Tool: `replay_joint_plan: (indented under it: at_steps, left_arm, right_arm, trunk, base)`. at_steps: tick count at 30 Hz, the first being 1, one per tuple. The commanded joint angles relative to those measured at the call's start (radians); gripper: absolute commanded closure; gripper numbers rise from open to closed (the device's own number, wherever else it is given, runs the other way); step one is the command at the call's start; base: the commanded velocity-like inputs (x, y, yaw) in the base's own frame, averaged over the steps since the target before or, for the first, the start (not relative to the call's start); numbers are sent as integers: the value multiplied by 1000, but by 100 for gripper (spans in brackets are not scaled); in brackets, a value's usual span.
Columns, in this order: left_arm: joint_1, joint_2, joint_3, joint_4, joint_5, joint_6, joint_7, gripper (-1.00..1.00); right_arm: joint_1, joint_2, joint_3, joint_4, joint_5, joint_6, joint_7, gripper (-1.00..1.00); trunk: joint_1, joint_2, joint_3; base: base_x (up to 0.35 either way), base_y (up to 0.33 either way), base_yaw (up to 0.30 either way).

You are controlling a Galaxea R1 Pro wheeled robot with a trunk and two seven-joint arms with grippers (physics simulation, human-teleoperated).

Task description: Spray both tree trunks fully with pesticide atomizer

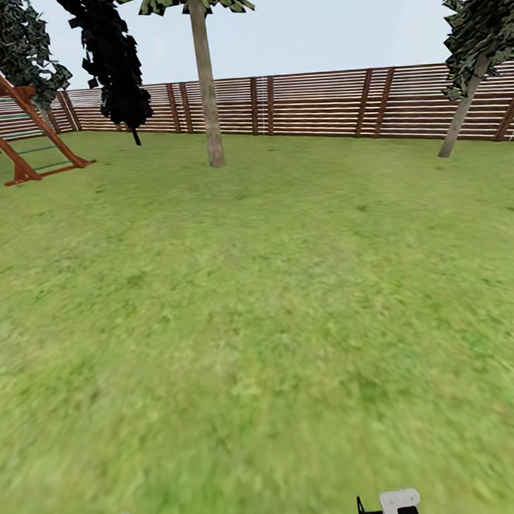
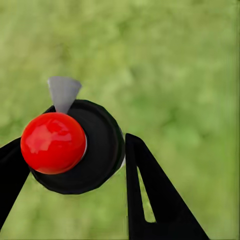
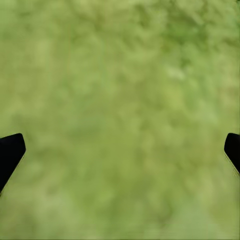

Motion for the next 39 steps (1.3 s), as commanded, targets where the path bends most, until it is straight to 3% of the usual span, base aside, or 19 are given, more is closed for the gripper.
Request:
replay_joint_plan:
  at_steps: [1,39]
  left_arm:
    - [-1,0,-9,0,8,-3,2,100]
    - [0,0,-9,1,7,-3,2,100]
  right_arm:
    - [0,0,9,0,-8,-2,-3,-100]
    - [-1,0,9,0,-8,-2,-3,-100]
  trunk:
    - [0,0,-1]
    - [0,0,-1]
  base:
    - [339,0,0]
    - [339,0,0]
